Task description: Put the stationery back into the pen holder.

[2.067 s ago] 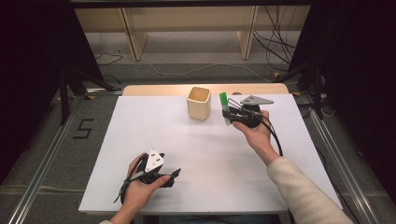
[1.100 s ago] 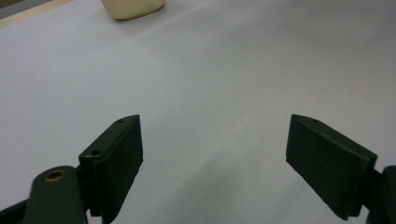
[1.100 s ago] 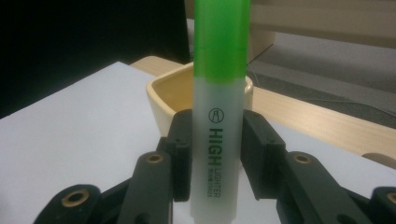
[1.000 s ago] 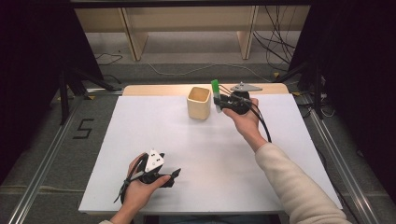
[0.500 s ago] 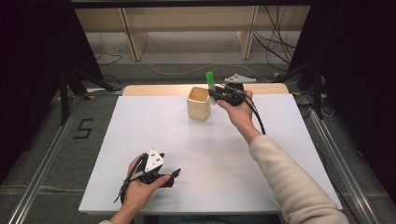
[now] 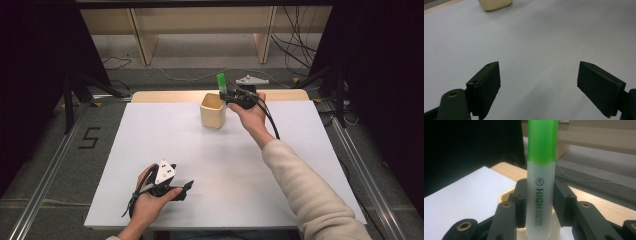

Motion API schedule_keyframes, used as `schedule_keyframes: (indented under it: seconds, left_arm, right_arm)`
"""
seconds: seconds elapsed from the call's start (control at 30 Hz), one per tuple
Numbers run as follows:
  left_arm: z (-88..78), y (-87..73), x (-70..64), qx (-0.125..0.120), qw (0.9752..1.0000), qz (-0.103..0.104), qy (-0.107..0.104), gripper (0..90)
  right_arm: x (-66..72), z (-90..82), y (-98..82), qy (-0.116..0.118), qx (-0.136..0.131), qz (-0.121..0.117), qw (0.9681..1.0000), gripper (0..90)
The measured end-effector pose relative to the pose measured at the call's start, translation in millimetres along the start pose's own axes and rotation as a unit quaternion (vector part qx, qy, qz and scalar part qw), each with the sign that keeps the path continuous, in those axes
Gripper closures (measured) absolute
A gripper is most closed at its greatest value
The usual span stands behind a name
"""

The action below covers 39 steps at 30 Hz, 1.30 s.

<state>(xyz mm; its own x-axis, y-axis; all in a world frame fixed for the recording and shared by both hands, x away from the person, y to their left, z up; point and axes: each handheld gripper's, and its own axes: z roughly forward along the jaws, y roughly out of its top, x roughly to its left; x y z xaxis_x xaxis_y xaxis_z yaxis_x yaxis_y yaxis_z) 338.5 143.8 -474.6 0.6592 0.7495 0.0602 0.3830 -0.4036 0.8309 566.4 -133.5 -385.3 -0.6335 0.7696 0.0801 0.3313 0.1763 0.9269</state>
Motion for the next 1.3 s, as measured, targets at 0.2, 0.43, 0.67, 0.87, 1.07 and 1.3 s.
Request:
schedule_keyframes:
  seconds: [0.2, 0.43, 0.67, 0.87, 1.07, 1.3]
  left_arm:
    - [-0.1, 0.0, 0.2, 0.002, 1.0000, 0.002, -0.001, 18.6]
    - [-0.1, 0.1, 0.1, 0.001, 1.0000, 0.002, 0.000, 18.7]
    - [-0.2, 0.1, 0.3, 0.001, 1.0000, 0.002, -0.001, 18.6]
    - [-0.2, 0.2, 0.1, 0.001, 1.0000, 0.002, -0.001, 18.7]
    - [-0.1, 0.2, 0.1, 0.001, 1.0000, 0.002, -0.001, 18.7]
    - [-0.1, 0.0, 0.2, 0.001, 1.0000, 0.001, -0.001, 18.7]
  right_arm:
    - [0.3, 5.2, 1.7, 0.000, -0.001, 0.002, 1.0000, 66.0]
    - [1.1, 10.7, 3.4, 0.000, -0.004, 0.006, 1.0000, 66.0]
    - [1.3, 13.7, 6.4, -0.001, -0.007, 0.005, 1.0000, 66.0]
    - [1.2, 14.8, 9.6, -0.002, -0.009, 0.003, 1.0000, 66.0]
    - [1.8, 17.3, 11.1, -0.004, -0.008, 0.002, 1.0000, 66.0]
    - [1.9, 21.1, 10.3, -0.005, -0.006, 0.002, 1.0000, 66.0]
